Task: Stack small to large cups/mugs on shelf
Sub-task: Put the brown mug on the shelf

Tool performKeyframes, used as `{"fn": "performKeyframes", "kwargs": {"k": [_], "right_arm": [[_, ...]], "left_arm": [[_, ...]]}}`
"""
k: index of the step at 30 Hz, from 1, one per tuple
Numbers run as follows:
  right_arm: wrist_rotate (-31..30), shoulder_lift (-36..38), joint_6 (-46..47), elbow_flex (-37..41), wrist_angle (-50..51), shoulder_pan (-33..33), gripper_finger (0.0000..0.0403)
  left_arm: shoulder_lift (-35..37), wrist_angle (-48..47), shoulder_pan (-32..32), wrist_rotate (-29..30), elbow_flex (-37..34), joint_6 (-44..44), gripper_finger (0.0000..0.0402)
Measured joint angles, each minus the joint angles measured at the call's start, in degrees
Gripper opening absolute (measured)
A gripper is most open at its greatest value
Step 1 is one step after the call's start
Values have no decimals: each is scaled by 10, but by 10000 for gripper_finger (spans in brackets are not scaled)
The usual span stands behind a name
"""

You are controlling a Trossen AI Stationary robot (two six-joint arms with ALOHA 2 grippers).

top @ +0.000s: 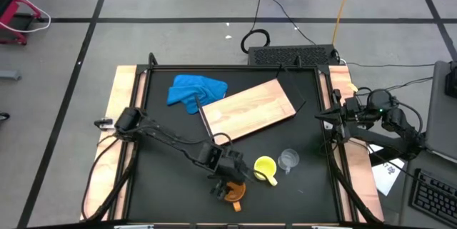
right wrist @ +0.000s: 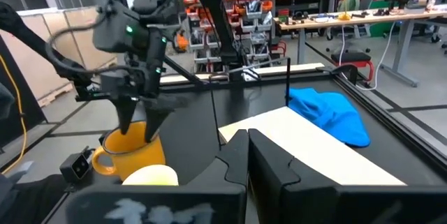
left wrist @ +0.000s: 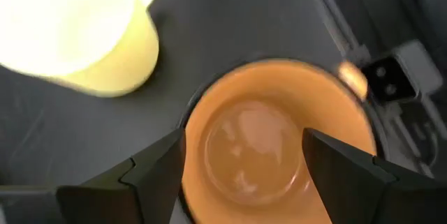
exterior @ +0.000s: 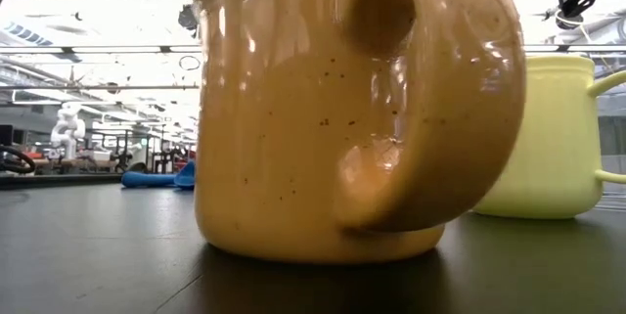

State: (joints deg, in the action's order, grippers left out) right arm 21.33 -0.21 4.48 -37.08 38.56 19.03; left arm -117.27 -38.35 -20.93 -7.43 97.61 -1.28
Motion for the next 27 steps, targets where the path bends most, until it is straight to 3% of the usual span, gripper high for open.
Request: {"fn": "performKeyframes", "kwargs": {"k": [21,27], "right_arm": [[0,0,0,0,-1,0,0],[0,0,0,0,-1,0,0]], "left_arm": [[11,-14,0,13,13,-29,287],[20,-11,2,64,13,-31,287]]}}
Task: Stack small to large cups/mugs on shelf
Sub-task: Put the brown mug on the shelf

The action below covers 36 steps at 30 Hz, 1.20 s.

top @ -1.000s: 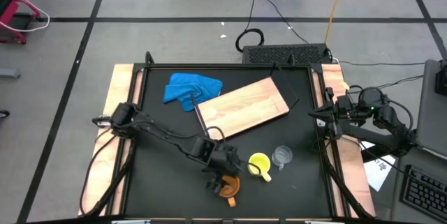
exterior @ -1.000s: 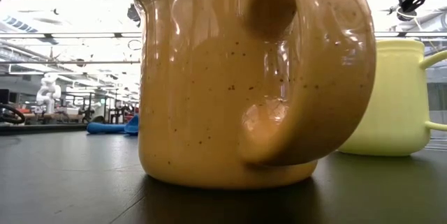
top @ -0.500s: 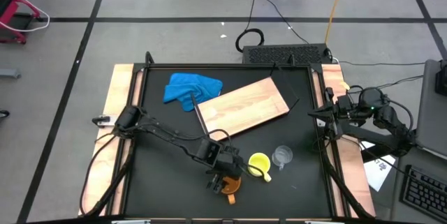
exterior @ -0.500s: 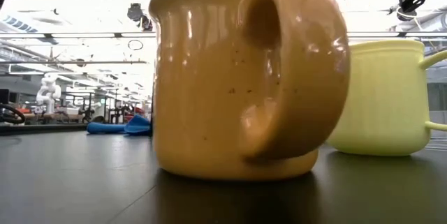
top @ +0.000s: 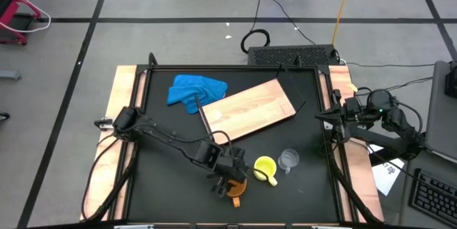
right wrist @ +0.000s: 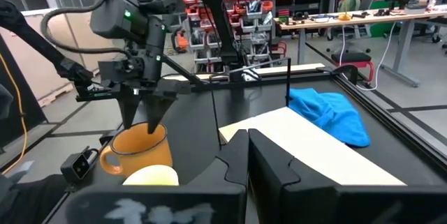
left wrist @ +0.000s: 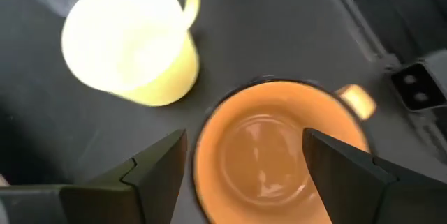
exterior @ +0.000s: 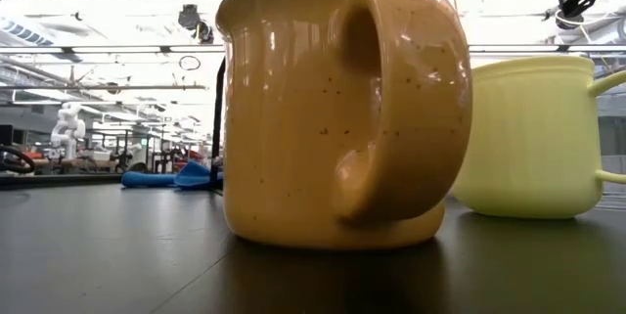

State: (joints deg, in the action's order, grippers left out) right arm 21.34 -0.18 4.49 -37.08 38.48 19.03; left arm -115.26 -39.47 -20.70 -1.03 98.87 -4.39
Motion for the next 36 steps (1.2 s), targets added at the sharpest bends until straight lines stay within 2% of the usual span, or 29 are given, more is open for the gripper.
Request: {"fn": "performKeyframes", "kwargs": {"k": [13,36], "right_arm": [[0,0,0,0,0,0,0],[0,0,0,0,0,0,0]], "left_arm": [[-5,-15,25,-3,0,3,287],[-7,44,39,-19,-72,4,287]]}}
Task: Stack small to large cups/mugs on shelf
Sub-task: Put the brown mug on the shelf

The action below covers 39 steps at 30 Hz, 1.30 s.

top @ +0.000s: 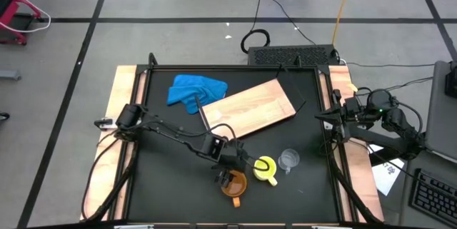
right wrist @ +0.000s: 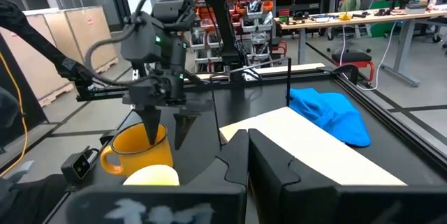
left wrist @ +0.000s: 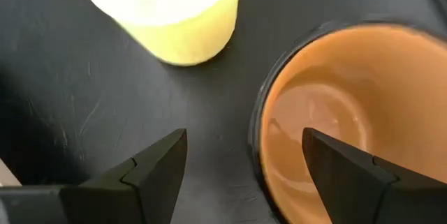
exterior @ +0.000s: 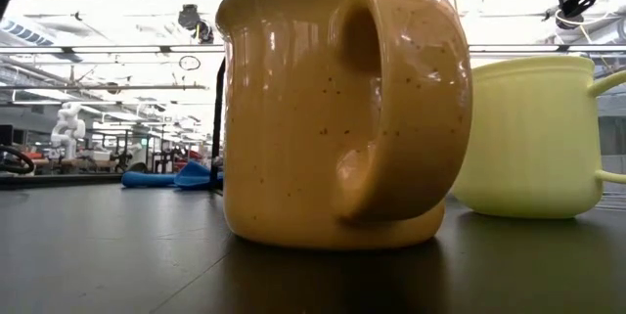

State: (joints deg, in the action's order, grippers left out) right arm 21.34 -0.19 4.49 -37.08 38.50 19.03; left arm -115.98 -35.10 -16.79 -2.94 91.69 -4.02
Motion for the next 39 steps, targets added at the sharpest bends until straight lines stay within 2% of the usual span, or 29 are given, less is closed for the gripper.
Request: {"fn": "performKeyframes", "kwargs": {"k": [11,15,25,34,39], "right_arm": [[0,0,0,0,0,0,0],[0,0,0,0,0,0,0],[0,0,0,0,0,0,0],[0,0,0,0,0,0,0],[0,0,0,0,0,0,0]], "left_arm": [[0,17,2,-23,-8,-7,287],[0,16,2,-49,-8,-13,276],[-8,18,2,-49,-8,-12,172],[-8,19,2,-46,-8,-15,101],[-8,23,2,-47,-8,-15,47]]}}
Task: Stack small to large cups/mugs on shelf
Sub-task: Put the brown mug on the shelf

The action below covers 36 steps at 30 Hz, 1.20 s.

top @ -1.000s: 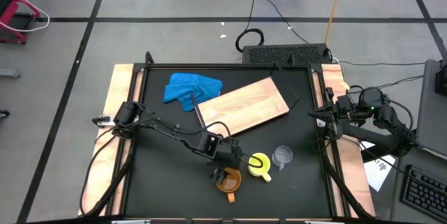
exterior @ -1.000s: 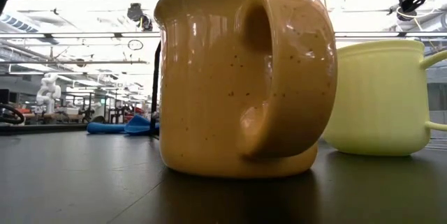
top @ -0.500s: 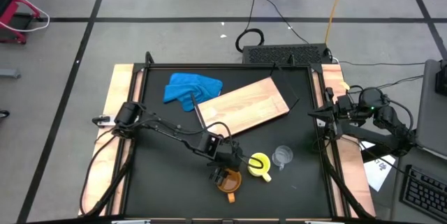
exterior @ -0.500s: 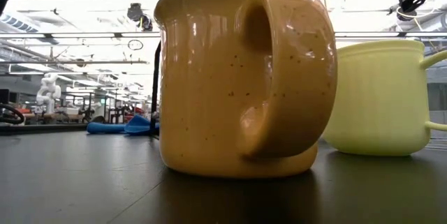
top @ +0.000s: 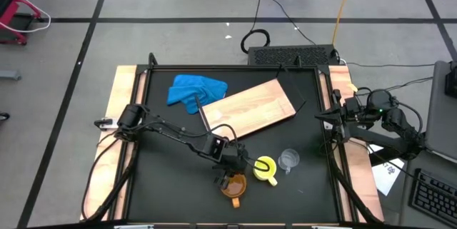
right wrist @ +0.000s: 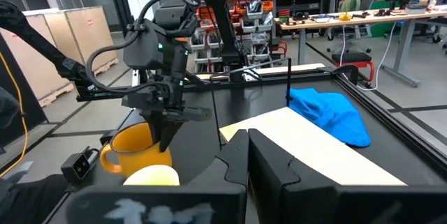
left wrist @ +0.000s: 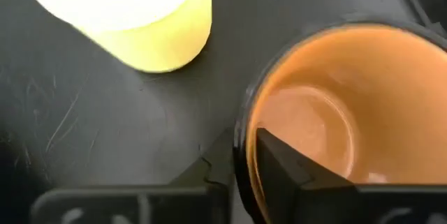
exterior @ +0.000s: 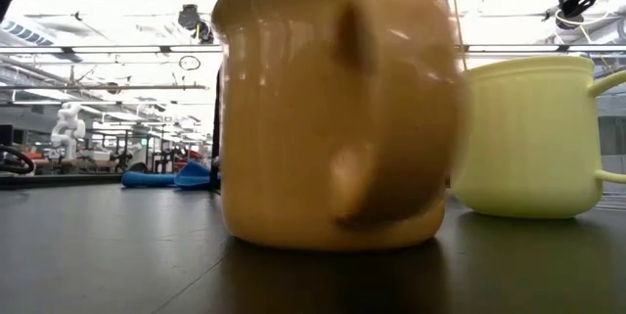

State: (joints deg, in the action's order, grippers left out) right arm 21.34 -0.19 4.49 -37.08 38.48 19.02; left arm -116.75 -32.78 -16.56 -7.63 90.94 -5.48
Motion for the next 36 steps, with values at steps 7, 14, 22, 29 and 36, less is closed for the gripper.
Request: {"fn": "performKeyframes", "kwargs": {"k": [7,14,22,29,36], "right_arm": [[0,0,0,0,0,0,0],[0,0,0,0,0,0,0],[0,0,0,0,0,0,0],[0,0,0,0,1,0,0],[0,0,0,0,0,0,0]], "left_arm": [[1,2,1,-32,2,-5,20],[2,3,0,-33,1,-13,20],[52,-16,2,-2,0,-15,16],[118,-18,3,51,3,9,16],[165,-53,4,107,3,16,16]]}}
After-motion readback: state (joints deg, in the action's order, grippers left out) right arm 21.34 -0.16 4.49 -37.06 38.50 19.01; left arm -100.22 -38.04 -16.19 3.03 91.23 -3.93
